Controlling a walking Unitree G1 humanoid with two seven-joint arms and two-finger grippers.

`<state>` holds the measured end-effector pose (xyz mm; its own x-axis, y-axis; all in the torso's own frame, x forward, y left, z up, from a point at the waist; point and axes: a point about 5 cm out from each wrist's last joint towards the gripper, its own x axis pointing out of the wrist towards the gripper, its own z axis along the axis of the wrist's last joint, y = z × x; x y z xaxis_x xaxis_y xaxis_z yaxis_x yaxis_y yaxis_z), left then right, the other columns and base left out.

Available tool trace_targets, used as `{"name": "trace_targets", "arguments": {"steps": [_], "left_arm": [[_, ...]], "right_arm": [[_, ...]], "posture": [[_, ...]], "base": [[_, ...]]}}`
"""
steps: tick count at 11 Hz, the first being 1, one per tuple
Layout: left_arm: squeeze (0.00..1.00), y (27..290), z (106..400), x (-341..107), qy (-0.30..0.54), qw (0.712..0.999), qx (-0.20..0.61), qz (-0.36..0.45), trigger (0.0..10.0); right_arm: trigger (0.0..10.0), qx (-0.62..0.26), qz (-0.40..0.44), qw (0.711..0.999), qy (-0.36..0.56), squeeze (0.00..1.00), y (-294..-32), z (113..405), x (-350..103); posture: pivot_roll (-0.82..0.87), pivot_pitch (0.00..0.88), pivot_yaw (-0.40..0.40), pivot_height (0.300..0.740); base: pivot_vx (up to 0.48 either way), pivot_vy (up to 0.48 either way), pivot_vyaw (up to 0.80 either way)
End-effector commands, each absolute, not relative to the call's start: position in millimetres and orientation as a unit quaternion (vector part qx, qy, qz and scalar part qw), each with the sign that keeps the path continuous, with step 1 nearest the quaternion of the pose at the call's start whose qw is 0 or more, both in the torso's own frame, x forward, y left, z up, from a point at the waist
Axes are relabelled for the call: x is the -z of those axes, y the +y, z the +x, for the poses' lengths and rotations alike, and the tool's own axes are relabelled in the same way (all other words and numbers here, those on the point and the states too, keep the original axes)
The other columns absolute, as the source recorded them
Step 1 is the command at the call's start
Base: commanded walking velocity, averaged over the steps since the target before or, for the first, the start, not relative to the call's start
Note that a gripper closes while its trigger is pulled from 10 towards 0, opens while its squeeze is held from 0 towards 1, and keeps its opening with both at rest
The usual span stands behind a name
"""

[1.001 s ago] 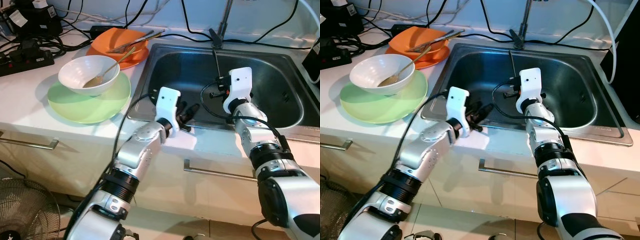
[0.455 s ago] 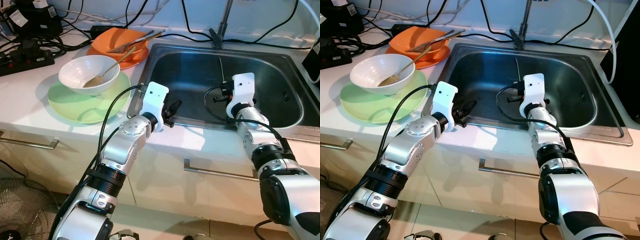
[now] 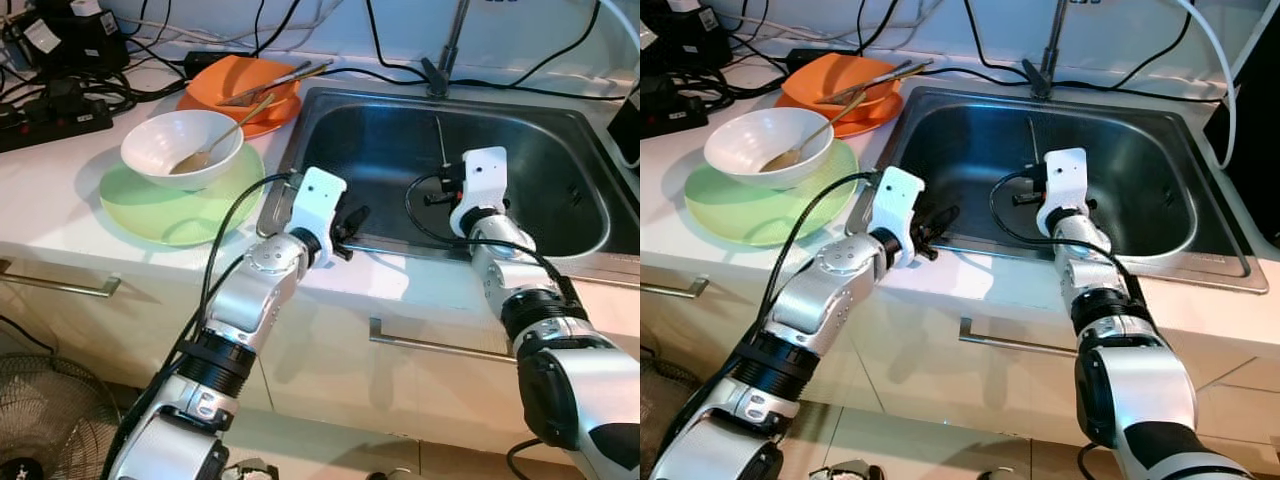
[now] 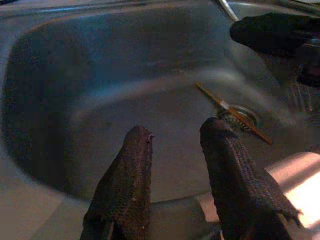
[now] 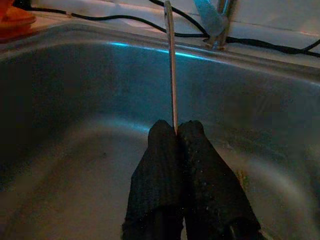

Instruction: Kitchen organization

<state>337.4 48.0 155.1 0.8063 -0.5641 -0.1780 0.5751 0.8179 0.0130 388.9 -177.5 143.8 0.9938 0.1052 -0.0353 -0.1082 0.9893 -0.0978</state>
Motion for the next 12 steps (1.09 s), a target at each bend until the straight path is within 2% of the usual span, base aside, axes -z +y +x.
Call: {"name": "trace_targets", "arguments": {"steps": [1, 2, 3, 5, 6, 7, 12], "left_arm": [[0.0, 45.4, 332.2, -142.6, 0.111, 0.945, 0.306, 0.038, 10.0], [0.0, 44.6, 331.4, -141.9, 0.112, 0.944, 0.308, 0.038, 10.0], [0.0, 44.3, 331.0, -141.4, 0.113, 0.944, 0.308, 0.038, 10.0], [0.0, 43.7, 330.8, -140.9, 0.113, 0.943, 0.309, 0.038, 10.0], [0.0, 43.3, 330.7, -140.7, 0.112, 0.944, 0.309, 0.037, 10.0], [0.0, 43.6, 332.0, -142.2, 0.096, 0.949, 0.298, 0.027, 10.0], [0.0, 57.2, 336.4, -142.7, 0.044, 0.97, 0.24, 0.017, 10.0]], "right_arm": [[10.0, -0.054, -0.043, 0.998, 0.005, 0.74, -176.6, 390.6, -148.3], [10.0, -0.055, -0.042, 0.998, 0.006, 0.76, -175.9, 390.5, -147.7], [10.0, -0.056, -0.04, 0.998, 0.005, 0.89, -175.4, 390.4, -147.6], [10.0, -0.057, -0.041, 0.998, 0.002, 0.85, -174.2, 390.5, -148.1], [10.0, -0.057, -0.043, 0.997, 0.0, 0.3, -173.6, 390.5, -148.6], [10.0, -0.061, -0.04, 0.997, -0.022, 0.0, -172.6, 390.9, -154.6], [10.0, -0.085, -0.053, 0.987, -0.127, 0.0, -185.7, 379.7, -185.0]], "posture": [[0.06, 0.044, 0.015, 0.74], [0.06, 0.041, 0.016, 0.74], [0.06, 0.037, 0.017, 0.74], [0.06, 0.029, 0.018, 0.74], [0.06, 0.026, 0.019, 0.74], [0.05, 0.025, 0.019, 0.74], [0.02, 0.052, 0.008, 0.74]], "base": [[0.0, 0.0, 0.0], [0.0, 0.0, 0.0], [0.0, 0.0, 0.0], [0.0, 0.0, 0.0], [0.0, 0.0, 0.0], [0.0, 0.0, 0.0], [0.0, 0.0, 0.0]]}}
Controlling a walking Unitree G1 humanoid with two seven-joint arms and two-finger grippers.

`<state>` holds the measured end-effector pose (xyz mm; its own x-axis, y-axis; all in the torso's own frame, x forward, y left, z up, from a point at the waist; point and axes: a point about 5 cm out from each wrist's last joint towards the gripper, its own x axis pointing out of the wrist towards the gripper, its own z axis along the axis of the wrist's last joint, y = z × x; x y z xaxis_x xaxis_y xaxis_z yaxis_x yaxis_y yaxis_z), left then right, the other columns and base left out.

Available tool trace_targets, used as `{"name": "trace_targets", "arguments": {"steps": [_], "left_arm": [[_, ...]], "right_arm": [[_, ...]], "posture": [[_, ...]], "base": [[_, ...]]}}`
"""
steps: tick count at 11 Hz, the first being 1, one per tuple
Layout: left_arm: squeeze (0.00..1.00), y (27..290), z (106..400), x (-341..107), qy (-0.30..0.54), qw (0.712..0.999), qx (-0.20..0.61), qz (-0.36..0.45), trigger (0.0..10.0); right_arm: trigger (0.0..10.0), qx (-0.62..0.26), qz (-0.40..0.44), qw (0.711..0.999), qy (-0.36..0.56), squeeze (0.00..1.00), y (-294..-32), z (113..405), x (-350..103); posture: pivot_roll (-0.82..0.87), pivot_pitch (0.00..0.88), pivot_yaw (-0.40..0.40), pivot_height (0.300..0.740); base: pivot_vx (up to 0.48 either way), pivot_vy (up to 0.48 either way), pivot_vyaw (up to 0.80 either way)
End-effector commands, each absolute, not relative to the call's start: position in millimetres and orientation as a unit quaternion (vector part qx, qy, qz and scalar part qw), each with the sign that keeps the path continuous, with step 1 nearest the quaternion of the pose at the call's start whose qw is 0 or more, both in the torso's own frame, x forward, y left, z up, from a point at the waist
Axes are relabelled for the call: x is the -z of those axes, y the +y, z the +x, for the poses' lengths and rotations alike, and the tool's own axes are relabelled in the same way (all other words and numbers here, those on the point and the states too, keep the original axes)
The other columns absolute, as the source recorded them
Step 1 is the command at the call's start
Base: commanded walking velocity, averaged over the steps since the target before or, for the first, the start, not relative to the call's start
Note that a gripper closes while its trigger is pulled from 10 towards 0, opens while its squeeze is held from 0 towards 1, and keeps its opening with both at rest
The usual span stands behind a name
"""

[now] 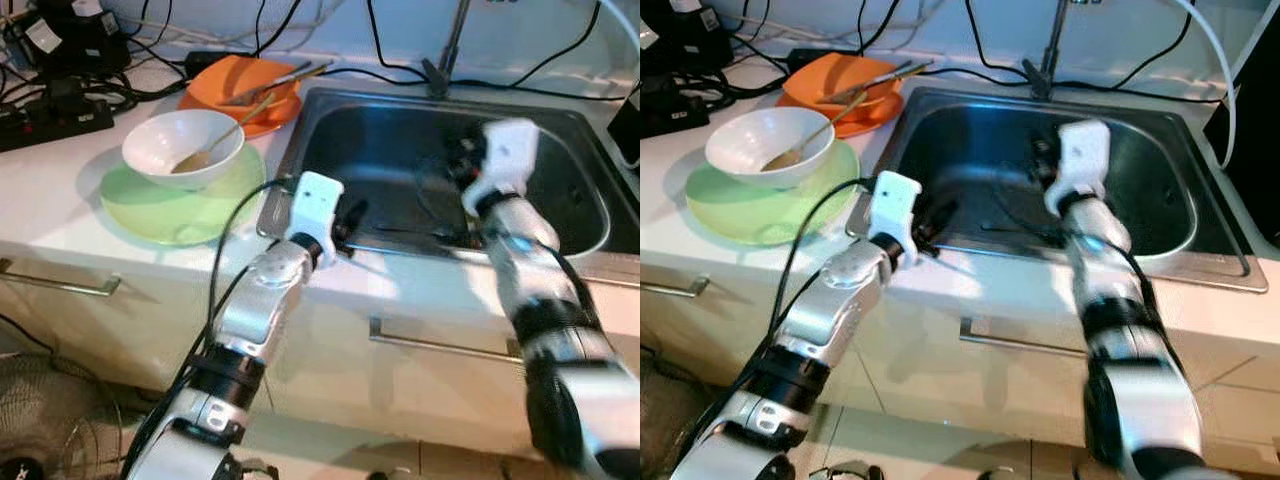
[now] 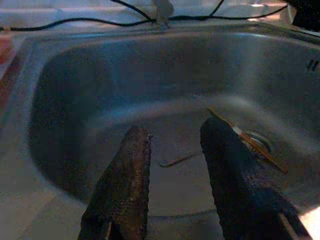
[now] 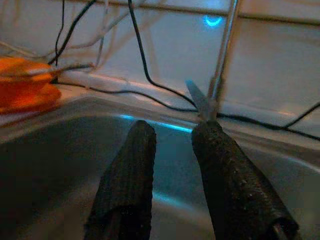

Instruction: Kitchen organization

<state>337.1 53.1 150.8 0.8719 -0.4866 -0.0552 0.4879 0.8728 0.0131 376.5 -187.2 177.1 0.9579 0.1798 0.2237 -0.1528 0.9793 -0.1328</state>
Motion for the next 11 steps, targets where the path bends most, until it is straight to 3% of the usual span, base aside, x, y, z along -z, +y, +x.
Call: {"name": "trace_targets", "arguments": {"steps": [1, 3, 7, 11], "left_arm": [[0.0, 60.5, 336.2, -141.7, 0.041, 0.971, 0.233, 0.015, 10.0], [0.0, 68.5, 336.6, -142.5, 0.028, 0.975, 0.219, 0.017, 10.0], [0.0, 70.1, 337.5, -146.0, 0.012, 0.977, 0.212, 0.022, 10.0], [0.0, 77.2, 337.8, -153.4, -0.031, 0.983, 0.183, 0.008, 10.0]], "right_arm": [[10.0, -0.088, -0.057, 0.986, -0.132, 0.0, -190.9, 374.0, -183.2], [10.0, -0.08, -0.055, 0.986, -0.133, 0.0, -209.4, 353.9, -177.1], [10.0, -0.112, 0.007, 0.987, -0.116, 0.0, -165.7, 339.9, -159.0], [10.0, -0.107, 0.036, 0.989, -0.093, 0.0, -151.7, 327.8, -144.6]], "posture": [[0.02, 0.056, 0.003, 0.74], [0.01, 0.066, 0.0, 0.74], [0.02, 0.079, 0.006, 0.74], [0.01, 0.021, 0.018, 0.74]], "base": [[0.0, 0.0, 0.0], [0.0, 0.0, 0.0], [0.0, 0.0, 0.0], [0.0, 0.0, 0.0]]}}
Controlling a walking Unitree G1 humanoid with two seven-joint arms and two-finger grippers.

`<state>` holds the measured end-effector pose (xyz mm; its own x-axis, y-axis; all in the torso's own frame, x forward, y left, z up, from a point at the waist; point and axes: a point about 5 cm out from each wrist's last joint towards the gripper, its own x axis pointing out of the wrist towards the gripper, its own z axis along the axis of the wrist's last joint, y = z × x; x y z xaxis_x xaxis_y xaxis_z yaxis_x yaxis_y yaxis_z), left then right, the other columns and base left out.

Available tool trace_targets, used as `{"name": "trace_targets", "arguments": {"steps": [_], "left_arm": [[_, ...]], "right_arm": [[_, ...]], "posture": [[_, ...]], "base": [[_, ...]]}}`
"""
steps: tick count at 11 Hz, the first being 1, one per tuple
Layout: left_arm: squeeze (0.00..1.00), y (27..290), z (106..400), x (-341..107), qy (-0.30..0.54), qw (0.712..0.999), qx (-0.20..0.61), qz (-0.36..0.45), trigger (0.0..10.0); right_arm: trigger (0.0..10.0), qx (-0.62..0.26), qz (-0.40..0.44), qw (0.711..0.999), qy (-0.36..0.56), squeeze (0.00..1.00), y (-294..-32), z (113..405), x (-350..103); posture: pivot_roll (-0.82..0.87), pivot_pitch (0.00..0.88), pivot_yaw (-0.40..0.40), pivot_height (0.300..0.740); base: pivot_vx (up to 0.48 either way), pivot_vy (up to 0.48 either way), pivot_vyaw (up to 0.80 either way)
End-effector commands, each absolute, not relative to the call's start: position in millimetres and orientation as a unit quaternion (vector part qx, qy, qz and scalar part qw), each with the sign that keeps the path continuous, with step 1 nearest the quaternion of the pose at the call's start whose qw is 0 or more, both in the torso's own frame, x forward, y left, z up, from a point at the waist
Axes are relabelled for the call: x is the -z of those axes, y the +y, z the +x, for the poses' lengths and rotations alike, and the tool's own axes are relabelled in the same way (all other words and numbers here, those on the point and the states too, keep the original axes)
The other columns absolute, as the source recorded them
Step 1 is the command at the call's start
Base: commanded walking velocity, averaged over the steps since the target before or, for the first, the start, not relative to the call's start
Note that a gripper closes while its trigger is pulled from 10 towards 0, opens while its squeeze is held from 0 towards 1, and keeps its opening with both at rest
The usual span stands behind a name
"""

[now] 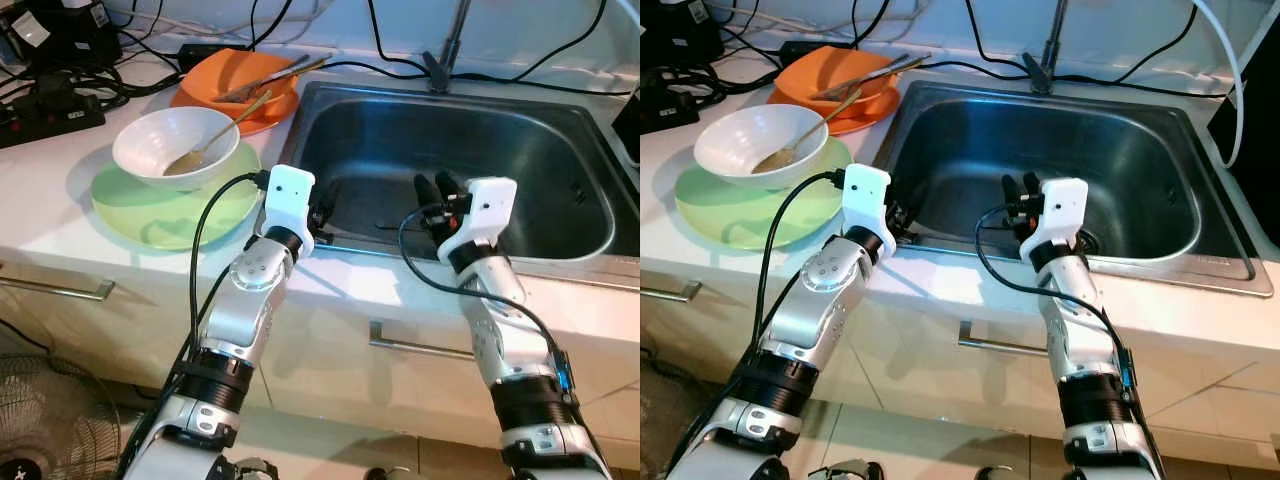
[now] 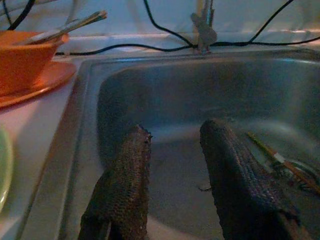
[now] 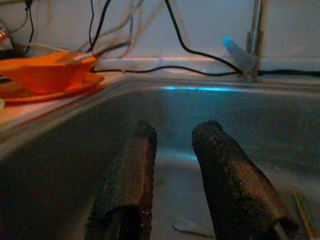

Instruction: Kitchen organization

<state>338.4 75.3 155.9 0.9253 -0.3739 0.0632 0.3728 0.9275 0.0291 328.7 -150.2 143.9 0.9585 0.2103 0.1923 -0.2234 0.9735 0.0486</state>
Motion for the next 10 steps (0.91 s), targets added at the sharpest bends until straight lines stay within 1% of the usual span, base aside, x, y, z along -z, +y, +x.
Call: {"name": "trace_targets", "arguments": {"steps": [1, 3, 4, 6, 7, 8, 9, 10], "left_arm": [[0.0, 80.9, 335.5, -151.2, -0.035, 0.983, 0.178, 0.01, 10.0], [0.0, 86.2, 335.4, -151.4, -0.039, 0.984, 0.174, 0.011, 10.0], [0.0, 88.7, 336.5, -157.5, -0.056, 0.983, 0.172, 0.036, 10.0], [0.0, 90.7, 345.7, -193.7, -0.123, 0.977, 0.158, 0.067, 10.0], [0.0, 97.6, 355.1, -215.3, -0.151, 0.976, 0.138, 0.07, 10.0], [0.0, 104.0, 361.0, -225.8, -0.162, 0.977, 0.122, 0.066, 10.0], [0.0, 116.9, 369.1, -228.9, -0.156, 0.981, 0.091, 0.075, 10.0], [0.0, 120.4, 370.8, -227.9, -0.151, 0.982, 0.083, 0.077, 10.0]], "right_arm": [[10.0, -0.101, 0.029, 0.99, -0.09, 0.0, -155.6, 325.7, -142.2], [10.0, -0.093, 0.03, 0.992, -0.08, 0.0, -157.3, 326.0, -136.4], [10.0, -0.091, 0.033, 0.992, -0.077, 0.0, -154.6, 325.9, -134.7], [10.0, -0.091, 0.038, 0.993, -0.072, 0.0, -151.0, 326.4, -132.8], [10.0, -0.092, 0.039, 0.992, -0.072, 0.0, -149.5, 327.0, -133.2], [10.0, -0.092, 0.039, 0.992, -0.072, 0.0, -148.7, 327.4, -132.9], [10.0, -0.092, 0.041, 0.992, -0.072, 0.0, -146.8, 328.5, -133.2], [10.0, -0.093, 0.041, 0.992, -0.071, 0.0, -146.3, 328.8, -133.3]], "posture": [[0.0, 0.0, 0.021, 0.74], [0.01, 0.0, 0.028, 0.74], [0.01, 0.0, 0.027, 0.74], [0.01, 0.014, 0.027, 0.74], [0.01, 0.025, 0.025, 0.74], [0.02, 0.027, 0.023, 0.74], [0.02, 0.035, 0.023, 0.74], [0.02, 0.036, 0.024, 0.74]], "base": [[0.0, 0.0, 0.0], [0.0, 0.0, 0.0], [0.0, 0.0, 0.0], [0.0, 0.0, 0.0], [0.0, 0.0, 0.0], [0.0, 0.0, 0.0], [0.0, 0.0, 0.0], [0.0, 0.0, 0.0]]}}
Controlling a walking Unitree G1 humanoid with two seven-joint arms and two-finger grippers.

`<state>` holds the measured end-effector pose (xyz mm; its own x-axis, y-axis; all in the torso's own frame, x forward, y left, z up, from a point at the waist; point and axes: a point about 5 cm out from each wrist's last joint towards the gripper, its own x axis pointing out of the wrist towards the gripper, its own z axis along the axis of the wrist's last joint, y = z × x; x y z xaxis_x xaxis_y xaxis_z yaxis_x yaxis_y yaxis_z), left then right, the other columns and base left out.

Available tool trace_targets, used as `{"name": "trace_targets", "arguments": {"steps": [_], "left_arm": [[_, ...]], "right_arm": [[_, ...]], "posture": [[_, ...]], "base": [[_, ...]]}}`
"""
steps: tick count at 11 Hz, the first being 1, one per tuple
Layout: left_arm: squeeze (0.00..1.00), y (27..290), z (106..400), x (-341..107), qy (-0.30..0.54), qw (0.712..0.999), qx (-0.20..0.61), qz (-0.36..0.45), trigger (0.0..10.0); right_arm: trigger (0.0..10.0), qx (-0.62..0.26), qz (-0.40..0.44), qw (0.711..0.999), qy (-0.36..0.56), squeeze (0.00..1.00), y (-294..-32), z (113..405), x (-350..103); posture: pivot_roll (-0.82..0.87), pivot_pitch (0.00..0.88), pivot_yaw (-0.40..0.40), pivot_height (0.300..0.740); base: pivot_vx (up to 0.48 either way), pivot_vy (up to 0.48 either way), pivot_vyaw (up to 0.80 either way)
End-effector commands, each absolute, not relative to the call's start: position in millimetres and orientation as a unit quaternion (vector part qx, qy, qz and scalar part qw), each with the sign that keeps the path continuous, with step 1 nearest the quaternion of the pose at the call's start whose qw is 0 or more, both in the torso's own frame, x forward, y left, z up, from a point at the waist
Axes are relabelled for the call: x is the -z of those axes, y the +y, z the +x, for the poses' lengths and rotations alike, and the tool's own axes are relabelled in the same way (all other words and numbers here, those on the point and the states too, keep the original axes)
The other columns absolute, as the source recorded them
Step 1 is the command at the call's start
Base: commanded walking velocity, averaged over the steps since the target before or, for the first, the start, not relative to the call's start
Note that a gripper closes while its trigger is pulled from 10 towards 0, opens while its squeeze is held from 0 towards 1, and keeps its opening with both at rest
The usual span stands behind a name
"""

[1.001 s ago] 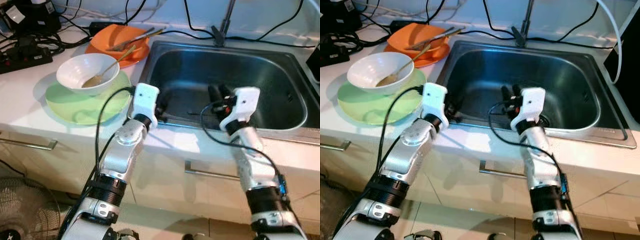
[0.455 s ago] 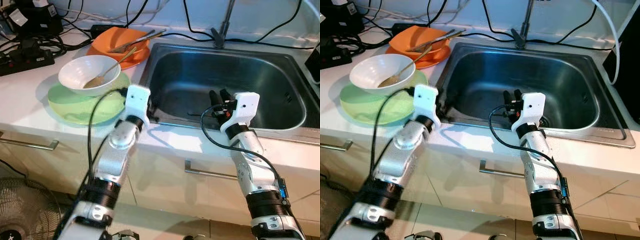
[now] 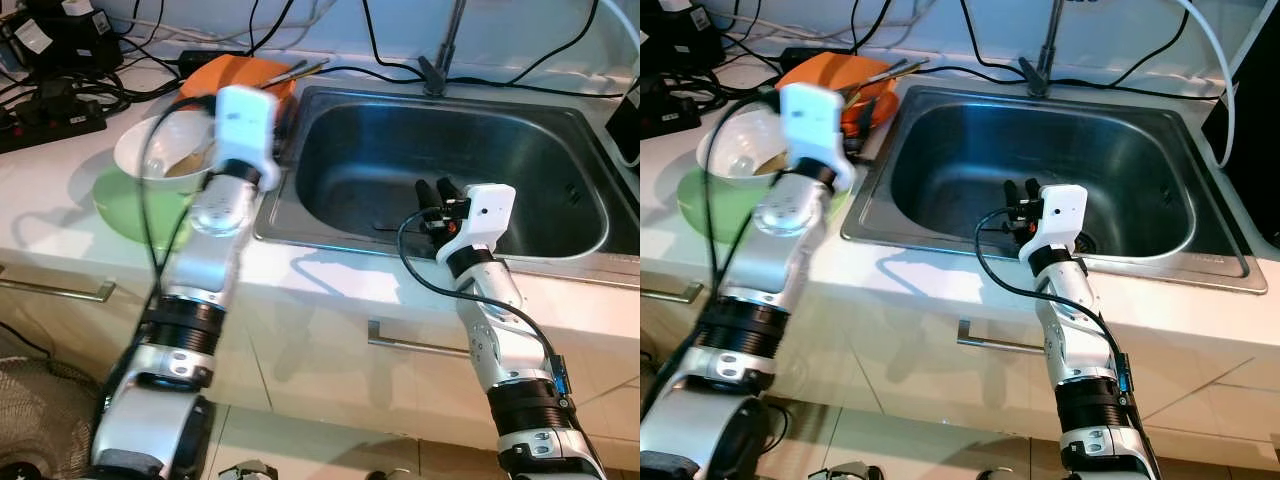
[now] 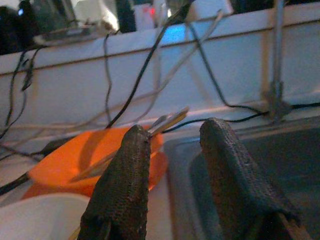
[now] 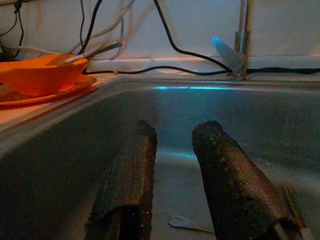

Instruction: Kitchen organization

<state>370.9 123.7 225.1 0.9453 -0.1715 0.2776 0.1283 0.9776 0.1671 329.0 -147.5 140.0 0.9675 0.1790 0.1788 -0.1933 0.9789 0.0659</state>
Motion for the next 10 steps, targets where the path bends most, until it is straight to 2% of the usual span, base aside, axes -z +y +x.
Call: {"name": "trace_targets", "arguments": {"steps": [1, 10], "left_arm": [[0.0, 136.2, 373.4, -218.0, -0.124, 0.989, 0.039, 0.075, 10.0], [0.0, 167.2, 356.3, -189.2, -0.066, 0.996, -0.026, 0.057, 10.0]], "right_arm": [[10.0, -0.095, 0.041, 0.992, -0.07, 0.0, -145.3, 329.2, -133.4], [10.0, -0.096, 0.038, 0.993, -0.064, 0.0, -146.4, 333.4, -133.3]], "posture": [[0.02, 0.049, 0.017, 0.74], [0.04, 0.071, 0.0, 0.74]], "base": [[0.0, 0.0, 0.0], [0.0, 0.0, 0.0]]}}
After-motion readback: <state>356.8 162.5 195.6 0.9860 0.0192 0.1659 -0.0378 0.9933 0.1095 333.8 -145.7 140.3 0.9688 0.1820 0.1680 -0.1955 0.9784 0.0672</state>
